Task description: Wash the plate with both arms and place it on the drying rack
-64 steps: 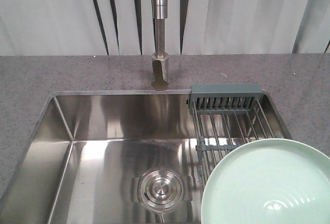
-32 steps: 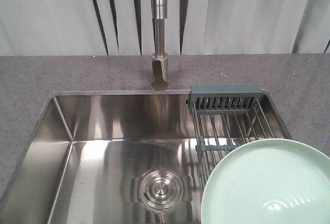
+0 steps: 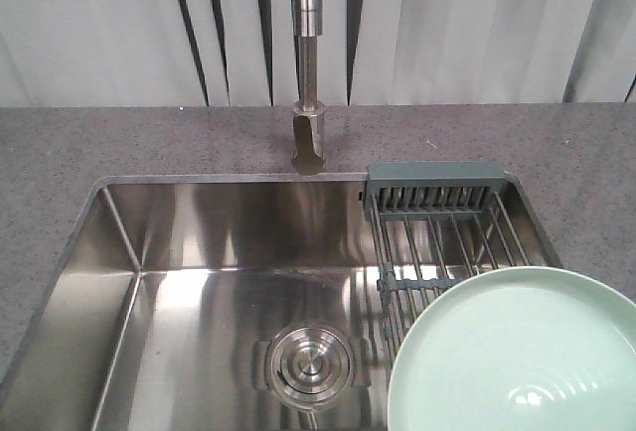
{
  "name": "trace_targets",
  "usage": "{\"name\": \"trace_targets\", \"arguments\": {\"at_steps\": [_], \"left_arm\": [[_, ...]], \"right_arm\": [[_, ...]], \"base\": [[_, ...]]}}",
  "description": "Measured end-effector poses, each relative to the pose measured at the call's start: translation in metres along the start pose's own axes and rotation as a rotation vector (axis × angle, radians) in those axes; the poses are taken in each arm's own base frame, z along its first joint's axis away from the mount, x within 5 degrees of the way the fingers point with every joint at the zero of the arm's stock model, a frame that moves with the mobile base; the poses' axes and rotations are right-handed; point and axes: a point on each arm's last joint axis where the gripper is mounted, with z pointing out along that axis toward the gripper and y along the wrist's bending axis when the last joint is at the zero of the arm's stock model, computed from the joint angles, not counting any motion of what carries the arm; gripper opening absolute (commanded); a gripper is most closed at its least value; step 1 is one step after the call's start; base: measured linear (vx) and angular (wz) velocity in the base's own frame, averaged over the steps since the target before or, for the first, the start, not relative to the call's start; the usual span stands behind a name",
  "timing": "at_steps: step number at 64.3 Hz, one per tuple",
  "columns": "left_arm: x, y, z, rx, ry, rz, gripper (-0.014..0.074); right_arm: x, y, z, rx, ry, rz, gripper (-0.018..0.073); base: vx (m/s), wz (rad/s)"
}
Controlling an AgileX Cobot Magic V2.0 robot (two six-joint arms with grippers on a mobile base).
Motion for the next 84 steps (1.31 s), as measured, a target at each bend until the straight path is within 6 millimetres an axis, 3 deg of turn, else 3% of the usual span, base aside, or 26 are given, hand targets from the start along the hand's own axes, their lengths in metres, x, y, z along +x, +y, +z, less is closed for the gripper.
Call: {"name": "trace_targets", "arguments": {"at_steps": [17,27,37,58,72,84], "left_arm": [[-0.009,0.017,0.082,0.171,0.181,-0.04,0.043],[-0.008,0.037,0.131,0.227,0.245,-0.101,0.0541],[-0.001,0.056,0.178,0.27,0.337,-0.14,0.0544],[0.025,0.045,0.27,0.413,0.456,-0.116,0.0544],[0.043,0.042,0.312,0.456,0.484,-0.101,0.0544],[0.059,0.046,0.335,0.471,0.506,-0.108,0.0544]], "right_arm": [[0.0,0.0,0.0,0.0,0.0,0.0,-0.0001],[0.0,0.0,0.0,0.0,0.0,0.0,-0.0001],[0.0,0.0,0.0,0.0,0.0,0.001,-0.0001],[0.0,0.0,0.0,0.0,0.0,0.001,-0.0001],[0.0,0.0,0.0,0.0,0.0,0.001,-0.0001],[0.0,0.0,0.0,0.0,0.0,0.001,-0.0001]], "base": [[0.0,0.0],[0.0,0.0],[0.0,0.0],[0.0,0.0],[0.0,0.0],[0.0,0.0]]}}
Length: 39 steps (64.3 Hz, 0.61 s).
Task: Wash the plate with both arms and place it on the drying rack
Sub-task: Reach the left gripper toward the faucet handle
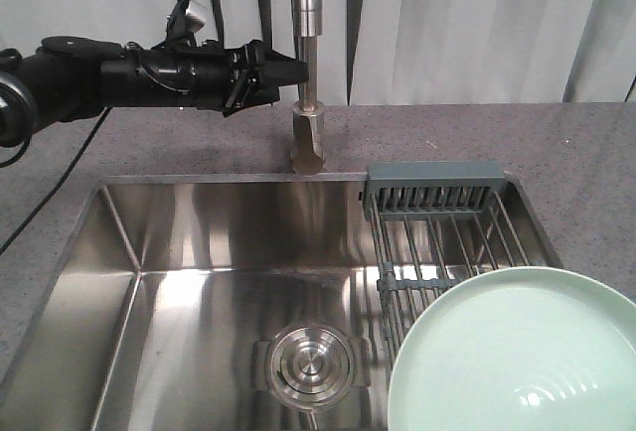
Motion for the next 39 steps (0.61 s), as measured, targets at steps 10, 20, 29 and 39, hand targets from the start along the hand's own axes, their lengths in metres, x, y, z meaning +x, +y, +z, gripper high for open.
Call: {"name": "trace_targets", "arguments": {"at_steps": [10,20,29,39], "left_arm": [[0.007,0.007,0.016,0.014,0.026,-0.013,0.0544],[0.015,0.011,0.026,0.034,0.045,-0.039,0.0544],[0.018,0.008,0.029,0.055,0.065,-0.04,0.0544],[0.02,0.006,0.029,0.078,0.082,-0.041,0.0542]], "right_arm": [[0.0,0.0,0.0,0.0,0.0,0.0,-0.0001],[0.0,0.0,0.0,0.0,0.0,0.0,-0.0001],[0.0,0.0,0.0,0.0,0.0,0.0,-0.0001],[0.0,0.0,0.0,0.0,0.0,0.0,-0.0001]], "base": [[0.0,0.0],[0.0,0.0],[0.0,0.0],[0.0,0.0]]}}
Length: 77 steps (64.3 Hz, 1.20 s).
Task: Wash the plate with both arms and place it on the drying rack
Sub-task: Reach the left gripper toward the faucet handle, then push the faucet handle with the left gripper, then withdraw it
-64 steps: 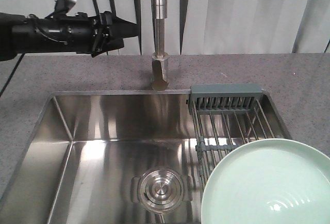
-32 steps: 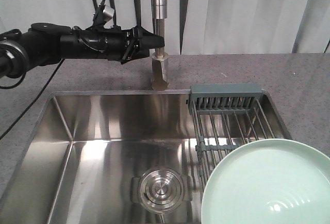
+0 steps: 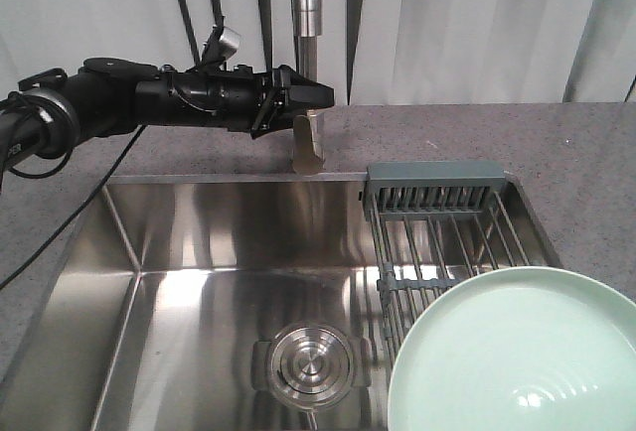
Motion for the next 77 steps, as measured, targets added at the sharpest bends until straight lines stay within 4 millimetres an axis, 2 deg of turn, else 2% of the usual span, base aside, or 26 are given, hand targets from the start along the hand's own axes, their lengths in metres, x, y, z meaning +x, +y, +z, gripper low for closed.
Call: {"name": "trace_targets", "arguments": {"at_steps": [39,51,59,68,77], "left_arm": [[0.01,-0.002,-0.001,0.019,0.124,0.018,0.0434],[0.008,-0.002,-0.005,0.007,0.121,0.022,0.0319],[0.003,-0.003,-0.018,0.009,0.129,0.027,0.0173],[-0.002,-0.003,-0.042,-0.024,0.181,0.022,-0.0008],[-0.006,0.004,-0.076,-0.168,0.257,0.016,-0.0008]], "right_arm": [[0.0,0.0,0.0,0.0,0.0,0.0,-0.0001],[0.0,0.0,0.0,0.0,0.0,0.0,-0.0001],[0.0,0.0,0.0,0.0,0.0,0.0,-0.0001],[0.0,0.0,0.0,0.0,0.0,0.0,-0.0001],[0.0,0.0,0.0,0.0,0.0,0.0,-0.0001]], "base": [[0.0,0.0],[0.0,0.0],[0.0,0.0],[0.0,0.0],[0.0,0.0]]}}
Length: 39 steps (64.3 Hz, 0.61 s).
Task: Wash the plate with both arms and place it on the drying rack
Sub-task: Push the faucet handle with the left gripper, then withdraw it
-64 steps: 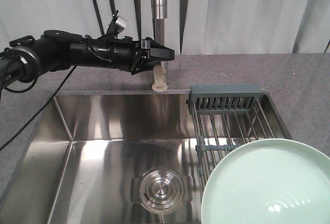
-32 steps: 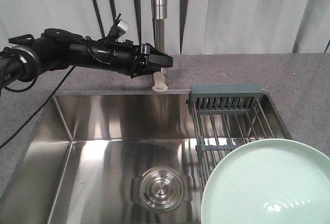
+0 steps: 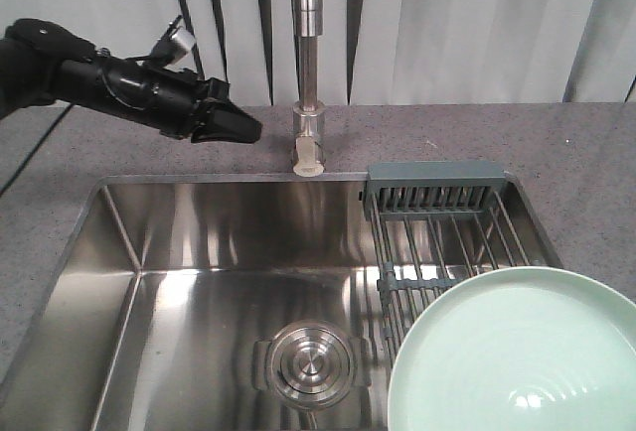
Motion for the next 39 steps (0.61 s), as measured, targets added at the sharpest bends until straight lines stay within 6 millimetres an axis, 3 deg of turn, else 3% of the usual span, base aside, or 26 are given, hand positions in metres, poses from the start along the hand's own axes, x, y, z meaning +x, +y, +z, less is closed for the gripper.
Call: {"name": "trace_targets", "arguments": {"at_steps": [9,16,27,39], "left_arm": [[0.003,0.003,-0.037,-0.196,0.053,-0.028,-0.0008],[0.003,-0.009,-0.068,-0.315,0.049,-0.022,-0.0007],[0.008,-0.06,-0.111,-0.395,-0.013,0.048,-0.0007],[0.046,-0.12,-0.144,-0.406,-0.058,0.114,-0.0007]], "right_arm": [[0.0,0.0,0.0,0.0,0.0,0.0,-0.0001],[0.0,0.0,0.0,0.0,0.0,0.0,-0.0001],[0.0,0.0,0.0,0.0,0.0,0.0,-0.0001],[0.0,0.0,0.0,0.0,0.0,0.0,-0.0001]], "base": [[0.0,0.0],[0.0,0.0],[0.0,0.0],[0.0,0.0]]}}
